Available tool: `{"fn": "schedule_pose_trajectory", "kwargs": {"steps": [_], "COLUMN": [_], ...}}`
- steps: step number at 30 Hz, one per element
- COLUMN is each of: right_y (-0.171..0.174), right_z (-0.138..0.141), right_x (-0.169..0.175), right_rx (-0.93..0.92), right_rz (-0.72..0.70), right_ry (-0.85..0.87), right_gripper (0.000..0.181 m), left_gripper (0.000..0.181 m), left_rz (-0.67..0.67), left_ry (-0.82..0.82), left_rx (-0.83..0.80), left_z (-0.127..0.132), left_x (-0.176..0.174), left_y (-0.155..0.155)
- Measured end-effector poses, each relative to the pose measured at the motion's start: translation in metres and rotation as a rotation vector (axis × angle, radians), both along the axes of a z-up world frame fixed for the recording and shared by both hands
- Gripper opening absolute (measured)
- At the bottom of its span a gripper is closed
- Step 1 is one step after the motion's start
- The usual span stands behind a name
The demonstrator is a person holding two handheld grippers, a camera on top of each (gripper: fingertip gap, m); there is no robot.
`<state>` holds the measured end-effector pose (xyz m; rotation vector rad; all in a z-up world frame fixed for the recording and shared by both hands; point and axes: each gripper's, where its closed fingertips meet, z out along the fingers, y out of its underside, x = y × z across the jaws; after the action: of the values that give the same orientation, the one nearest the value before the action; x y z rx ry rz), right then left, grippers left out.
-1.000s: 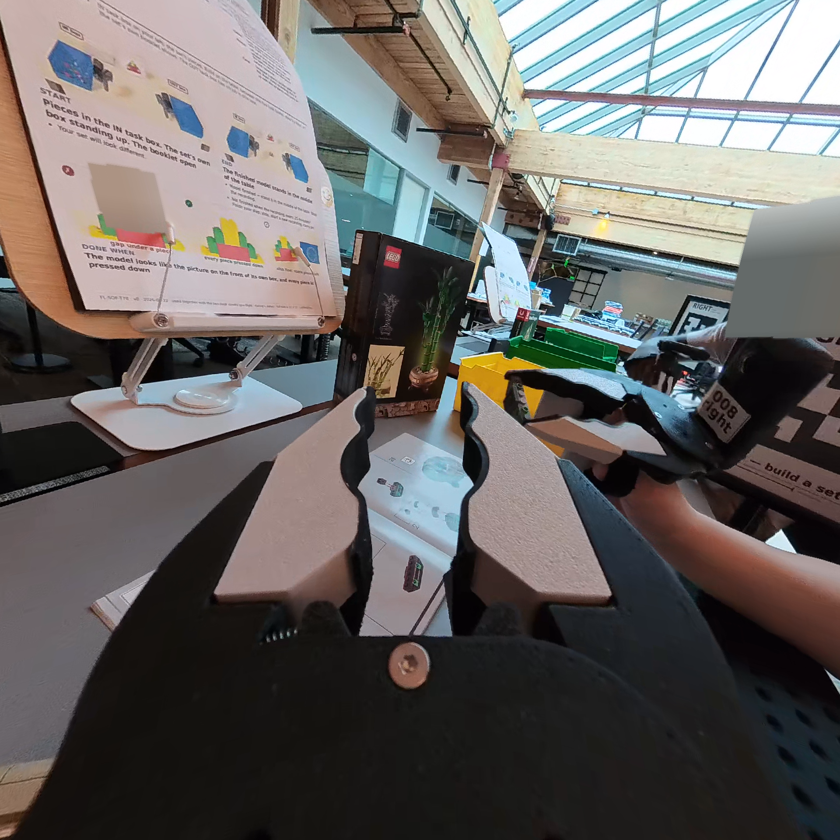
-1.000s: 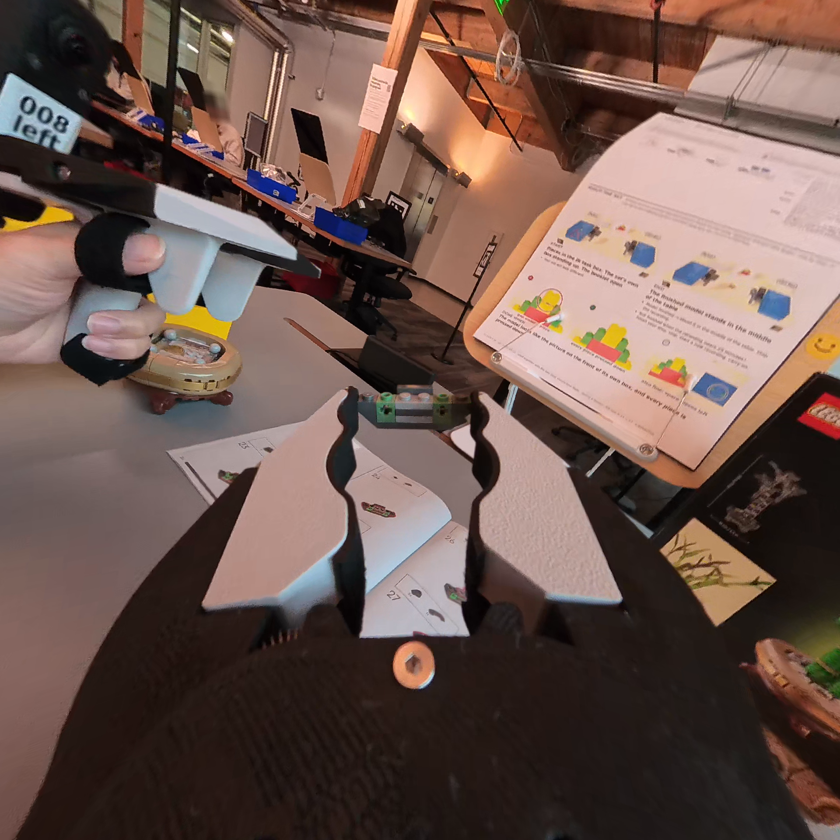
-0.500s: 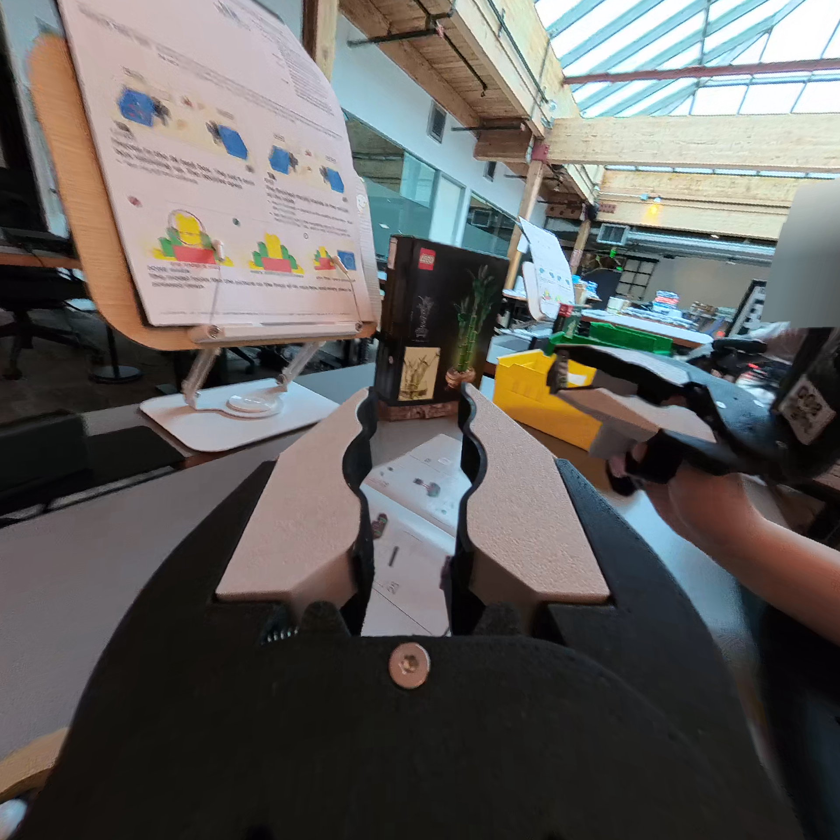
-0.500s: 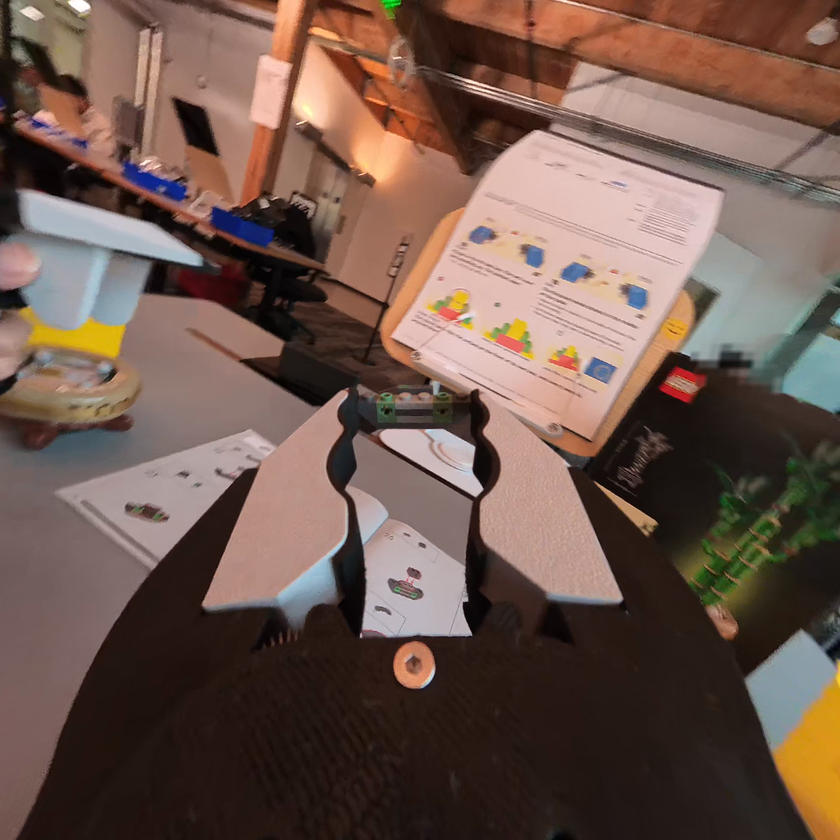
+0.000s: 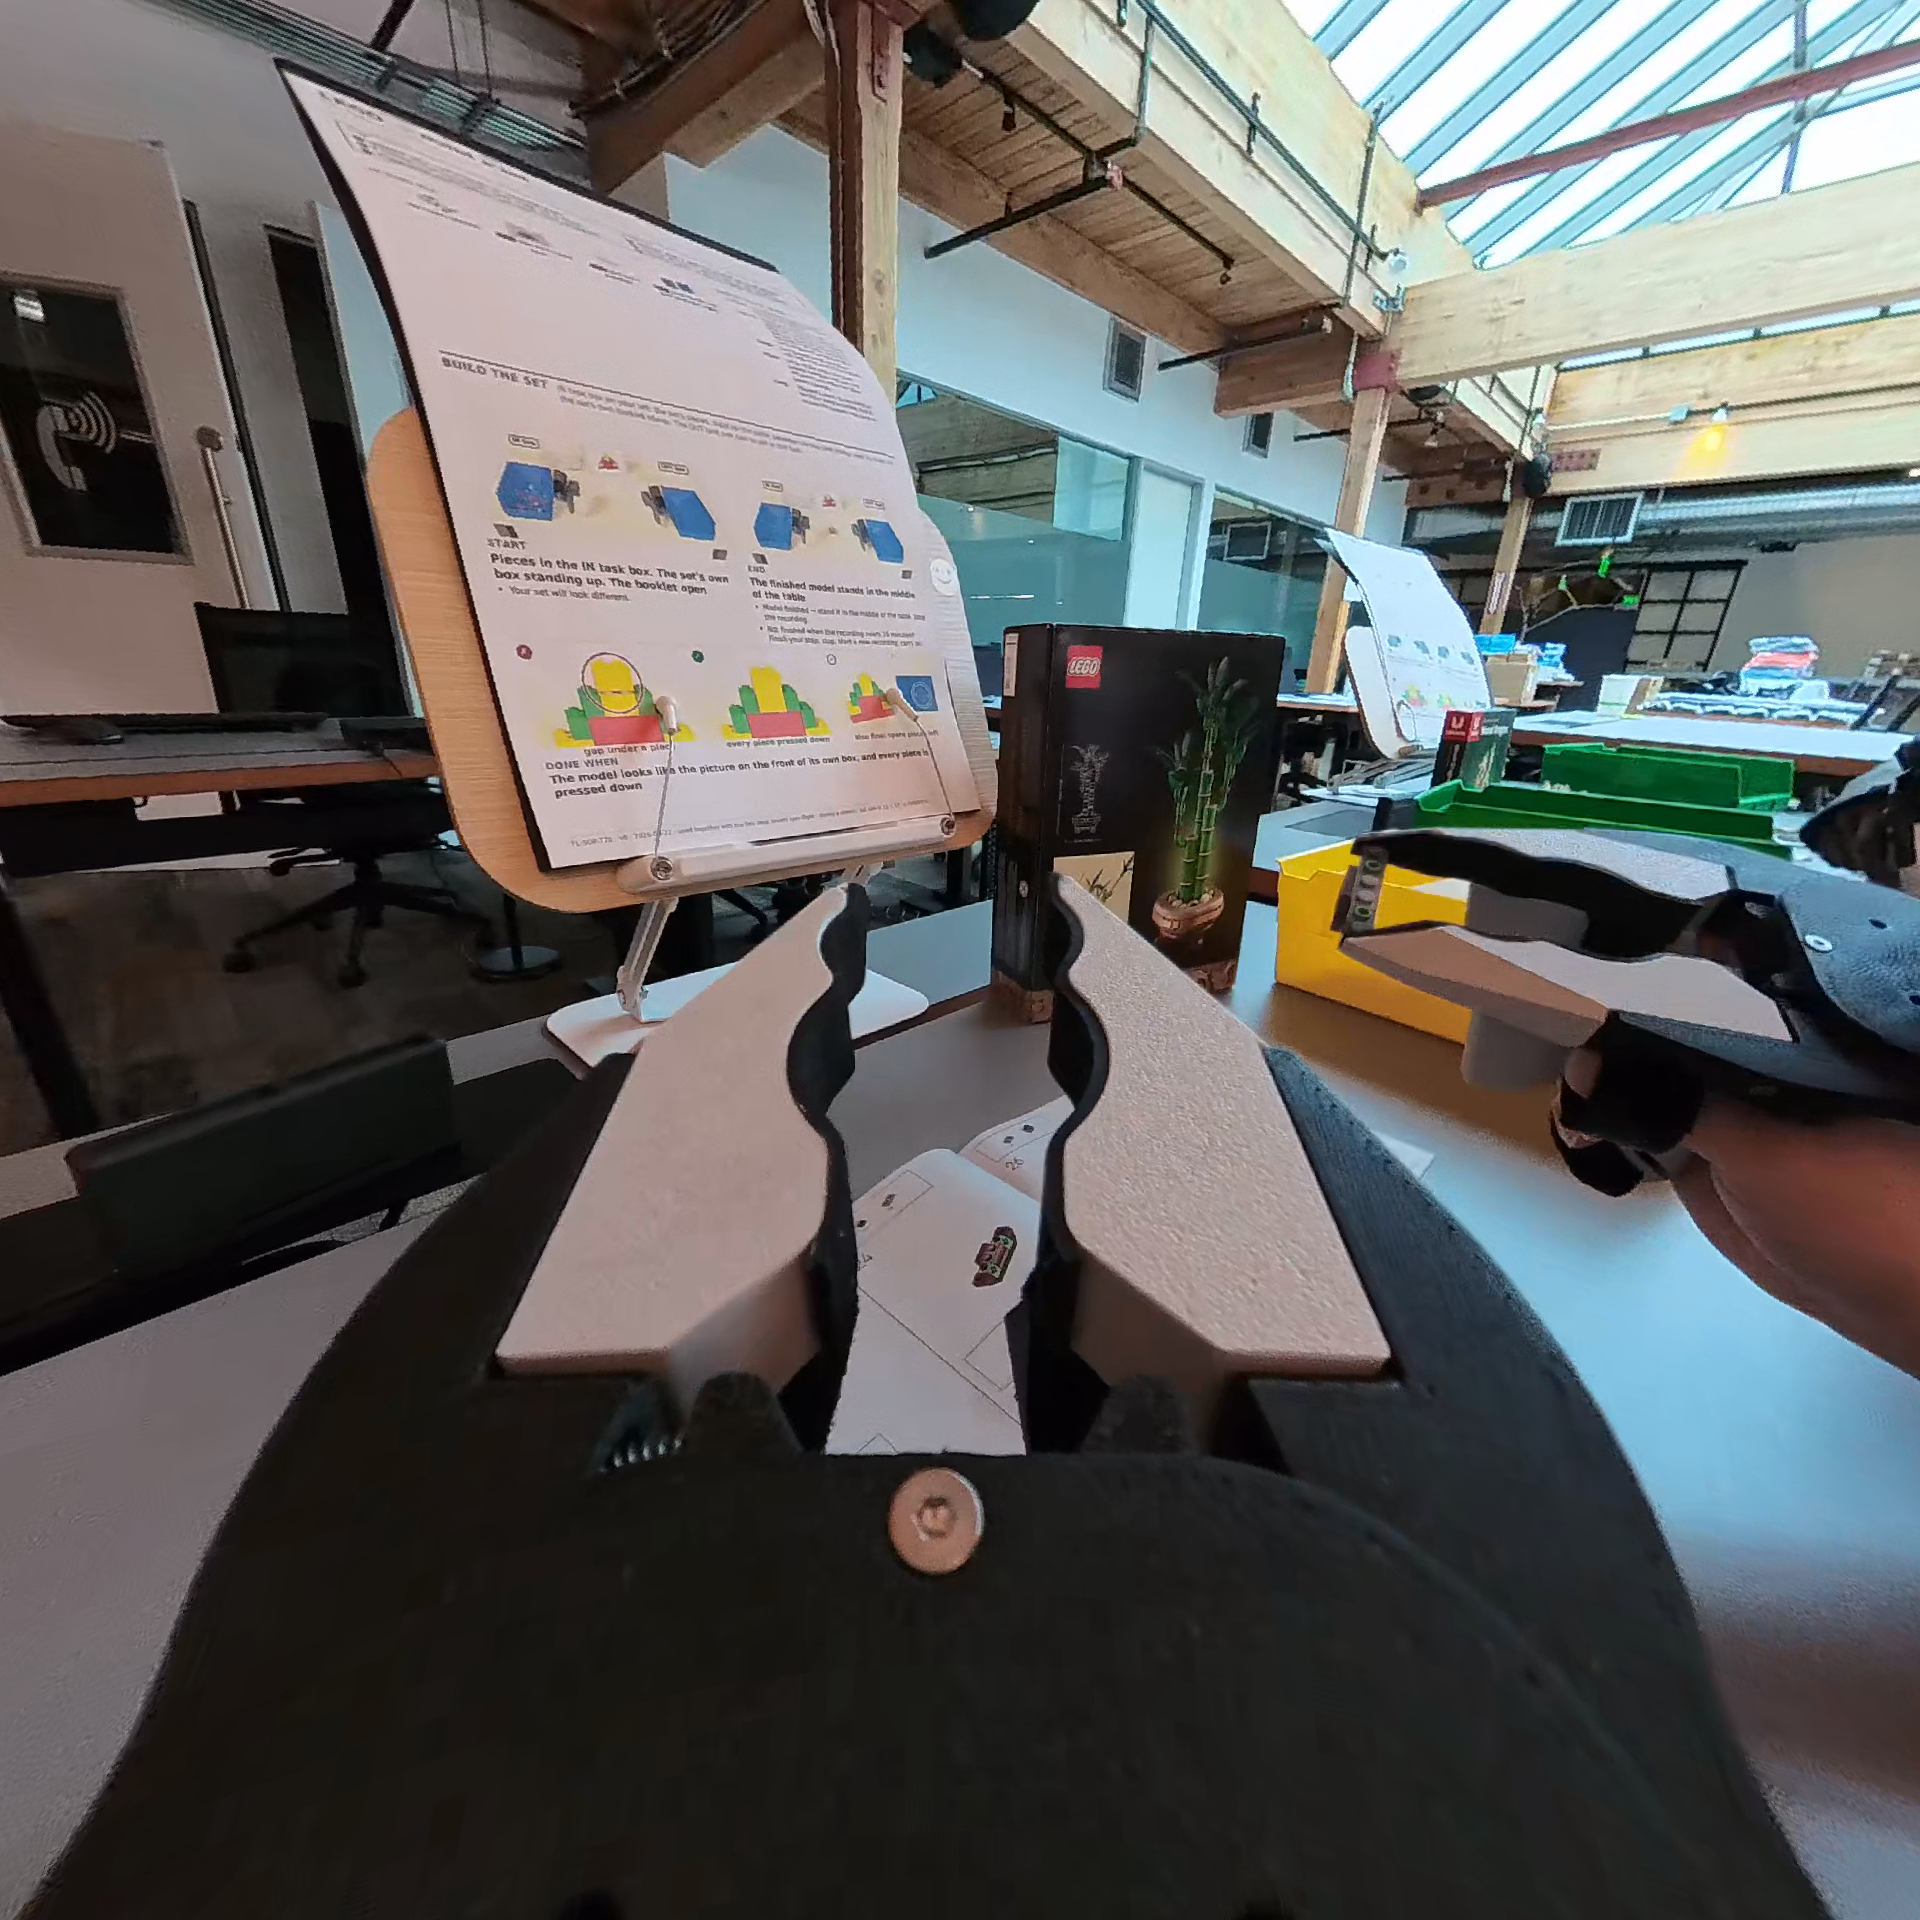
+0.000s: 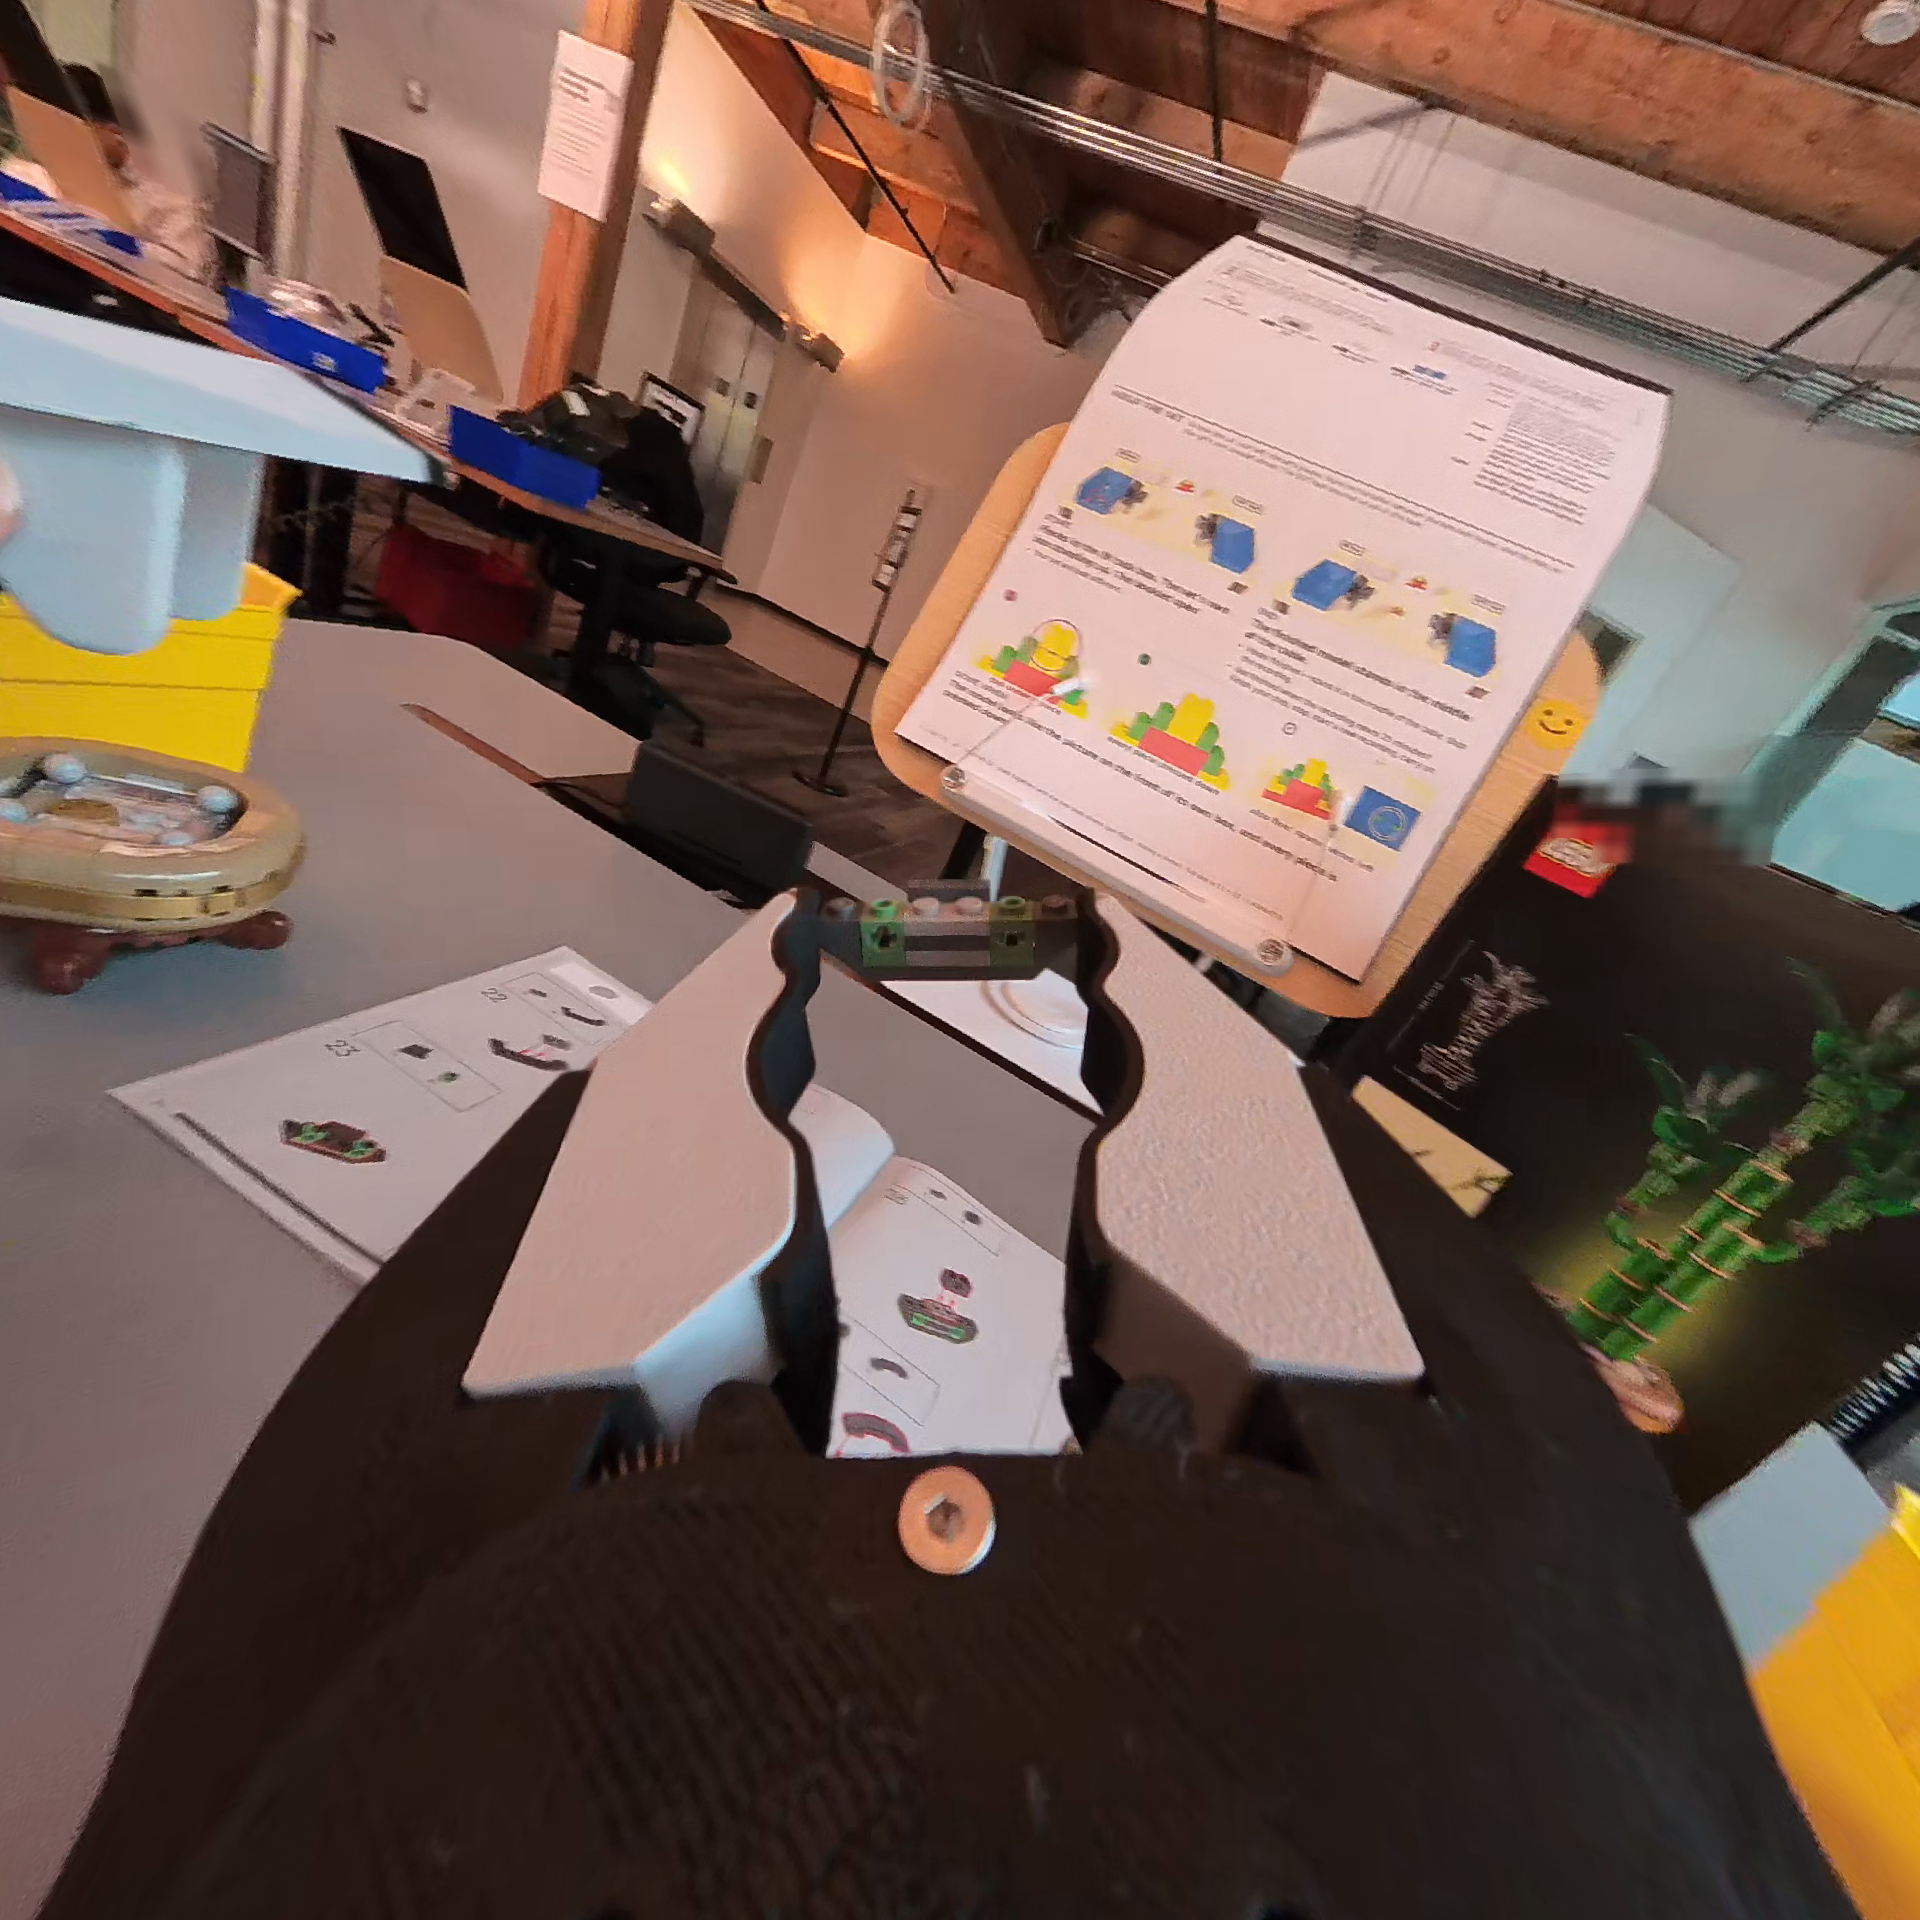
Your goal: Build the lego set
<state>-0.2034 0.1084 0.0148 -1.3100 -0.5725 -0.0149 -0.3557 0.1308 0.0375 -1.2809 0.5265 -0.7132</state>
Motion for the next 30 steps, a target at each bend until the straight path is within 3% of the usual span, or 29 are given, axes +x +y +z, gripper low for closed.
{"fn": "schedule_pose_trajectory", "kwargs": {"steps": [7,19,30], "right_y": [0.000,-0.001,0.000], "right_z": [-0.008,-0.016,-0.024], "right_x": [-0.013,-0.022,-0.028], "right_rx": [-0.022,-0.065,-0.100], "right_rz": [0.038,0.078,0.105], "right_ry": [-0.027,-0.033,-0.053], "right_gripper": [0.048,0.048,0.048], "left_gripper": [0.028,0.032,0.032], "left_rz": [0.083,0.085,0.124], "left_ry": [-0.042,0.019,0.152], "left_rx": [0.091,0.076,0.159], "left_z": [0.019,0.010,0.007], "left_x": [-0.017,-0.011,0.002], "left_y": [-0.006,-0.002,-0.008]}}
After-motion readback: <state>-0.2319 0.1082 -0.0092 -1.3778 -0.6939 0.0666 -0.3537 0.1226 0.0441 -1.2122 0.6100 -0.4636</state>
